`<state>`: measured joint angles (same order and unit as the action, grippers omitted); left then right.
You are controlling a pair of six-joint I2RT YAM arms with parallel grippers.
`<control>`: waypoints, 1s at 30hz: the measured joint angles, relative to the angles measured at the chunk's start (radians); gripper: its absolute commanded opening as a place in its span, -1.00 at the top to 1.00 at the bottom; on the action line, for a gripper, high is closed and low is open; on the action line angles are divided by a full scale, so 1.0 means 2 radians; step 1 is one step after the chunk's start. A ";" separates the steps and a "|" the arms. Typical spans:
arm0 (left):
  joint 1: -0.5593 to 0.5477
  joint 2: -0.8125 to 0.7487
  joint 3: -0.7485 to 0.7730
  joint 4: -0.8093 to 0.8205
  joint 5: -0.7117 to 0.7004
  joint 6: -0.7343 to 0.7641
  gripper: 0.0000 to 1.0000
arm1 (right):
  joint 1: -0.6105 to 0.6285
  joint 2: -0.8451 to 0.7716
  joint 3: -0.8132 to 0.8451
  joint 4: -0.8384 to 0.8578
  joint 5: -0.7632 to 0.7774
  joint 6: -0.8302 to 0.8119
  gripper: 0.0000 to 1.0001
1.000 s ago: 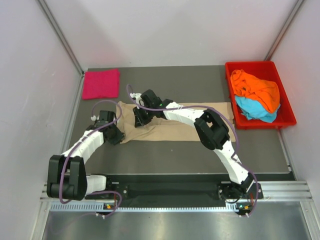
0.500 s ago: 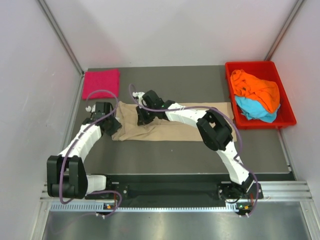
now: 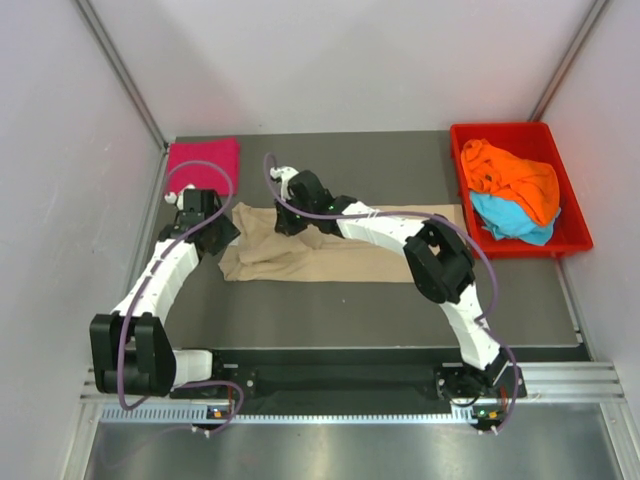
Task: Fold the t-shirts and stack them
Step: Fold the tshirt
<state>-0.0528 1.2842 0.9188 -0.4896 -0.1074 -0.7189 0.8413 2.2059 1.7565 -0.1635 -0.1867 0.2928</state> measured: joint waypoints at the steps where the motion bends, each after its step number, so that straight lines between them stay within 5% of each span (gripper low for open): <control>1: 0.000 0.000 -0.003 0.002 0.005 0.002 0.07 | -0.001 0.000 0.001 0.000 0.001 0.000 1.00; 17: 0.007 0.060 -0.044 0.072 0.082 0.012 -0.14 | -0.019 0.001 0.013 -0.001 0.013 0.000 1.00; 30: 0.012 0.148 -0.030 0.124 0.121 0.046 -0.03 | -0.029 0.004 0.012 0.000 0.012 0.000 1.00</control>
<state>-0.0288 1.5806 0.8585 -0.2417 0.1349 -0.6270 0.7830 2.2131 1.7805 -0.1631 -0.1623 0.2920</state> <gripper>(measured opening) 0.519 0.008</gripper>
